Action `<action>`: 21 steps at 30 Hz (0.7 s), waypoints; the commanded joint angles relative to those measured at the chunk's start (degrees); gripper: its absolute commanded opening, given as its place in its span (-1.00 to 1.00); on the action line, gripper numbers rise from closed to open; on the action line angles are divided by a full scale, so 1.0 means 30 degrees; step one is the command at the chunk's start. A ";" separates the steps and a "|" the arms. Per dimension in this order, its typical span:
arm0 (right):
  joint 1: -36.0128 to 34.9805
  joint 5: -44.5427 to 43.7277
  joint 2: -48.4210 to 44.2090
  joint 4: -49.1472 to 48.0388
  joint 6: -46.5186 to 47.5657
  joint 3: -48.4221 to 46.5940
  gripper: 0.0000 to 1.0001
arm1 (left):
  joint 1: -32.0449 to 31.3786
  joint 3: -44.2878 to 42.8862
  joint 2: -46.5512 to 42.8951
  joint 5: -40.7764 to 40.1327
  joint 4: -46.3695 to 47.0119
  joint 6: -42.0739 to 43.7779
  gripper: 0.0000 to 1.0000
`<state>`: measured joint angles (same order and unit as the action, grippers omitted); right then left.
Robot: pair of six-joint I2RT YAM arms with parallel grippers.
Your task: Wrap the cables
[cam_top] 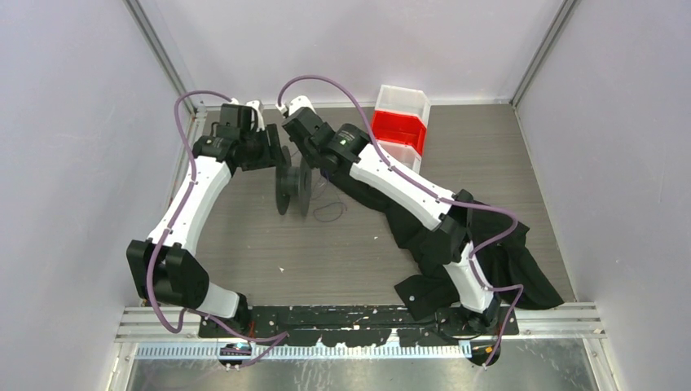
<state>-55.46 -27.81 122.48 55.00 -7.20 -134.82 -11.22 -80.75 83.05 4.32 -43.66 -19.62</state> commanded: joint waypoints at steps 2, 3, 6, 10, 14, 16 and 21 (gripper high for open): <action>-0.0329 -0.0115 0.0630 -0.0105 0.0313 -0.1686 -0.99 | 0.0080 0.0546 -0.0715 0.0962 0.0370 -0.0522 0.22; -0.0370 -0.0120 0.0725 -0.0107 0.0342 -0.1796 -0.99 | 0.0079 0.0619 -0.0789 0.0963 0.0424 -0.0547 0.22; -0.0562 -0.0377 0.1032 -0.0048 0.0516 -0.2011 -0.99 | 0.0091 0.0544 -0.0887 0.0905 0.0377 -0.0455 0.21; -0.0721 -0.0715 0.1395 0.0032 0.0708 -0.2098 -0.99 | 0.0108 0.0462 -0.1070 0.0718 0.0189 -0.0317 0.21; -0.0801 -0.0659 0.1623 0.0035 0.0715 -0.2201 -0.99 | 0.0217 0.0519 -0.1066 0.0854 0.0322 -0.0473 0.22; -0.0810 -0.0543 0.1680 0.0017 0.0716 -0.2197 -0.99 | 0.0253 0.0578 -0.1002 0.1042 0.0364 -0.0520 0.23; -0.0889 -0.0158 0.1655 -0.0224 0.0745 -0.2084 -0.99 | 0.0264 0.0546 -0.0768 0.1184 0.0442 -0.0522 0.24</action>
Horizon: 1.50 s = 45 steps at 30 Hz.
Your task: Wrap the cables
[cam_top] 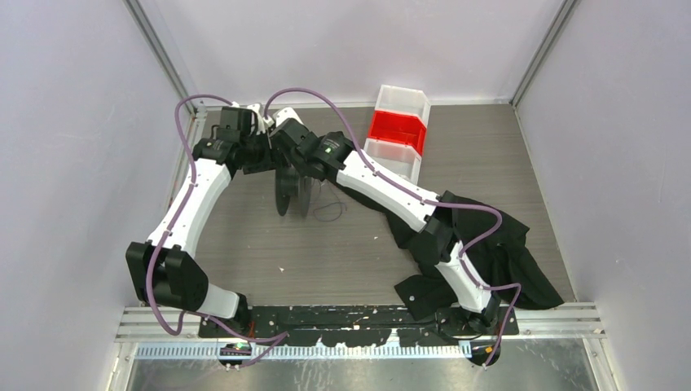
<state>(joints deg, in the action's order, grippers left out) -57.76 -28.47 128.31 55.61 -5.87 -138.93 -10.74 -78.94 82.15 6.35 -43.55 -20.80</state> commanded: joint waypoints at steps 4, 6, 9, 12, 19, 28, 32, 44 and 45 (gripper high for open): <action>-0.0115 0.0365 -0.0286 -0.0685 0.0194 -0.0574 -0.99 | 0.0122 0.0149 -0.0375 0.0535 0.0612 -0.0106 0.24; -0.0116 0.0621 -0.0299 -0.0885 0.0063 -0.0396 -0.99 | 0.0117 0.0318 -0.0364 0.0668 0.0764 -0.0114 0.24; -0.0133 0.0858 -0.0290 -0.1137 -0.0125 -0.0170 -0.99 | 0.0109 0.0495 -0.0344 0.0819 0.1036 -0.0207 0.23; -0.0123 0.1171 -0.0397 -0.1375 -0.0209 0.0059 -0.99 | 0.0095 0.0553 -0.0263 0.0899 0.1098 -0.0216 0.21; -0.0128 0.1619 -0.0327 -0.1411 -0.0300 0.0118 -0.99 | 0.0118 0.0537 -0.0159 0.0827 0.1272 -0.0288 0.09; -0.0139 0.1911 -0.0204 -0.1477 -0.0445 0.0176 -0.99 | 0.0099 0.0640 0.0112 0.0950 0.1362 -0.0253 -0.06; -0.0133 0.1980 -0.0102 -0.1517 -0.0547 0.0171 -0.99 | 0.0098 0.0734 0.0157 0.1210 0.1364 -0.0087 -0.03; -0.0115 0.2216 -0.0012 -0.1546 -0.0577 0.0091 -0.99 | 0.0095 0.0792 0.0284 0.1044 0.1704 -0.0048 -0.38; -0.0113 0.2223 -0.0002 -0.1531 -0.0591 0.0082 -0.99 | 0.0102 0.0794 0.0296 0.1032 0.1687 -0.0027 -0.40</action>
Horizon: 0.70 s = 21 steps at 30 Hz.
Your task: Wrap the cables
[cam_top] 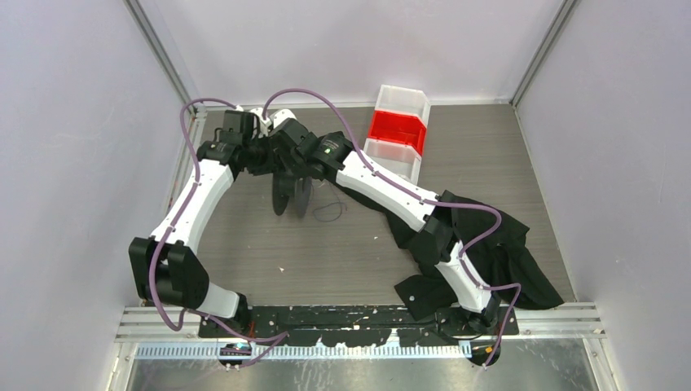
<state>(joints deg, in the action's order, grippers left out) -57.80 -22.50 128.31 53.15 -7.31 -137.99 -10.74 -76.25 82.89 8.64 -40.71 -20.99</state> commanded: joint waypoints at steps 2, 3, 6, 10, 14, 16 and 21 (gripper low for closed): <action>-0.0124 0.0255 0.0021 -0.0723 -0.0097 -0.0270 -0.99 | 0.0095 -0.0111 0.0080 0.0275 0.0751 0.0082 -0.44; -0.0102 0.0263 0.0031 -0.0723 -0.0110 -0.0266 -0.99 | 0.0095 -0.0106 0.0109 0.0267 0.0749 0.0109 -0.45; -0.0102 0.0293 0.0058 -0.0716 -0.0135 -0.0264 -0.99 | 0.0095 -0.0125 0.0170 0.0235 0.0735 0.0240 -0.44; -0.0099 0.0345 0.0086 -0.0722 -0.0139 -0.0288 -0.99 | 0.0095 -0.0118 0.0260 0.0249 0.0782 0.0325 -0.43; -0.0113 0.0352 0.0120 -0.0721 -0.0095 -0.0315 -0.99 | 0.0095 -0.0114 0.0356 0.0267 0.0892 0.0346 -0.56; -0.0108 0.0352 0.0093 -0.0708 -0.0112 -0.0275 -0.99 | 0.0095 -0.0142 0.0434 0.0283 0.0864 0.0402 -0.63; -0.0113 0.0323 0.0064 -0.0694 -0.0040 -0.0224 -0.99 | 0.0095 -0.0162 0.0394 0.0024 0.0961 0.0515 -0.83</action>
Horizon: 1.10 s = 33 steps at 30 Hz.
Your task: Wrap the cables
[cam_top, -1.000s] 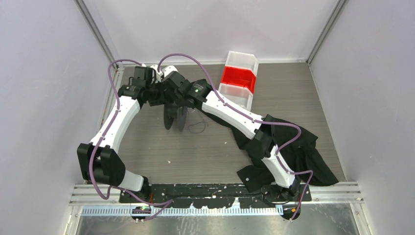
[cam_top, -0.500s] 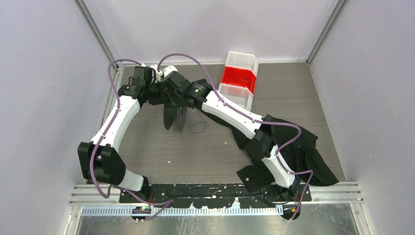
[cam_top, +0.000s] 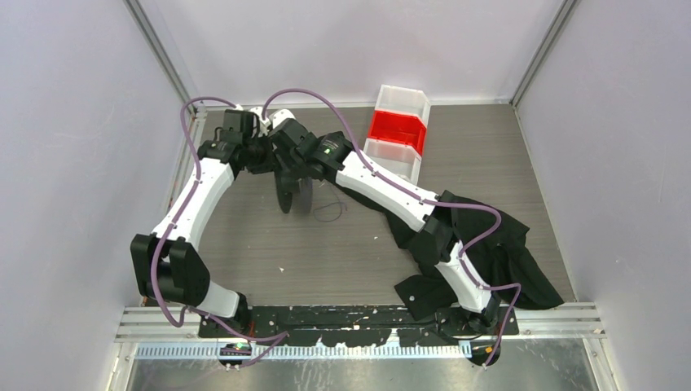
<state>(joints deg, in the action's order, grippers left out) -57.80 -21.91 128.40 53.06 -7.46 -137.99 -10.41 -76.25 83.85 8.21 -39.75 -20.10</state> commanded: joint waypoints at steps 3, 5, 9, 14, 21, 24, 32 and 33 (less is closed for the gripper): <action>-0.0112 0.0071 -0.0050 -0.0664 -0.0006 -0.0191 -0.99 | -0.0015 -0.0324 0.0001 -0.0079 0.0559 0.0361 -0.99; -0.0111 -0.0026 -0.0159 -0.0650 -0.0029 -0.0128 -0.97 | -0.0015 -0.0470 -0.0030 -0.0123 0.0425 0.0497 -0.99; -0.0101 -0.0321 -0.0703 -0.0633 -0.0132 0.0050 -0.13 | -0.0015 -0.0570 -0.0222 -0.0227 0.0245 0.0783 -0.99; -0.0106 -0.0979 -0.2152 -0.0437 -0.0358 0.0423 0.76 | -0.0015 -0.0404 -0.0901 -0.0277 0.0283 0.1162 -0.99; -0.0050 -0.2534 -0.6098 -0.1076 -0.0588 0.3514 0.92 | -0.0015 0.0169 -0.1802 -0.0071 0.1000 0.1471 -0.99; 0.0119 -0.2511 -0.8643 -0.2211 -0.1083 0.6352 0.94 | -0.0015 0.0288 -0.2360 0.0323 0.1338 0.1681 -0.99; 0.3319 0.1632 -1.6316 -0.7610 -0.6014 1.6202 0.99 | -0.0011 -0.2087 -0.4080 0.0704 0.0623 0.2626 -0.99; 0.4104 0.2530 -1.6443 -0.7842 -0.7369 1.7042 0.99 | -0.0011 -0.2510 -0.4339 0.0844 0.0575 0.2828 -0.99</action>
<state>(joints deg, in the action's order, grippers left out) -52.29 -23.11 82.61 39.11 -16.51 -95.50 -10.44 -76.18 75.92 7.73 -41.10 -14.17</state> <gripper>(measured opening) 0.995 0.068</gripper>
